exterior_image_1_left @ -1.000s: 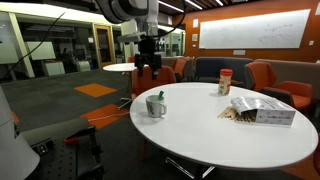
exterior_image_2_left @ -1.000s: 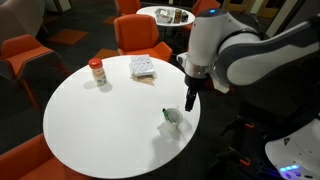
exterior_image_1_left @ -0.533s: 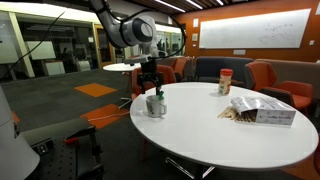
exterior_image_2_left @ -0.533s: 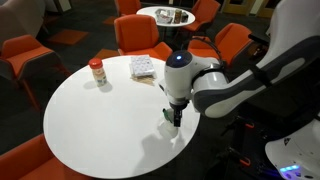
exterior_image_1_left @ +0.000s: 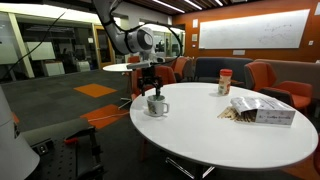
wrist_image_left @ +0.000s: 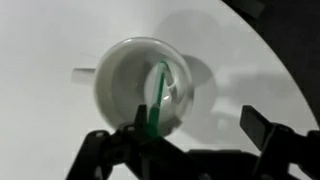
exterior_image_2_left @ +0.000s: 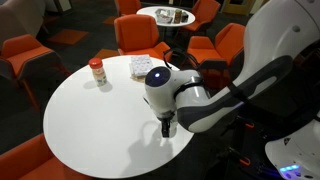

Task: Pick up the white cup from the table and slightly move it to the right.

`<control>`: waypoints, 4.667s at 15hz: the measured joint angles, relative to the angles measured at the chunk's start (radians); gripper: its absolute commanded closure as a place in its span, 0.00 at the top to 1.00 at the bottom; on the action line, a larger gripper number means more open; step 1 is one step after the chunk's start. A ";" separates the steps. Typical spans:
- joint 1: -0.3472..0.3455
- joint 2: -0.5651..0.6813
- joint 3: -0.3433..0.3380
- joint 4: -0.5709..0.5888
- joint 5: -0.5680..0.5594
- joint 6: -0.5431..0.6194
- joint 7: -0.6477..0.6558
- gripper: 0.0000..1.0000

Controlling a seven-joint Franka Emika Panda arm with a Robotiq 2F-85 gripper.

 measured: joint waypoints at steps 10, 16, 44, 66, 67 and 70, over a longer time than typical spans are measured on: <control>0.030 0.023 -0.001 0.044 0.043 -0.135 0.095 0.73; 0.027 0.048 -0.003 0.045 0.041 -0.137 0.082 0.29; -0.069 0.062 -0.106 0.268 0.223 -0.201 0.224 0.00; -0.004 0.531 -0.129 0.924 0.525 -0.425 0.708 0.27; 0.003 0.534 -0.133 0.931 0.518 -0.425 0.716 0.35; 0.020 0.534 -0.142 0.951 0.489 -0.425 0.726 0.59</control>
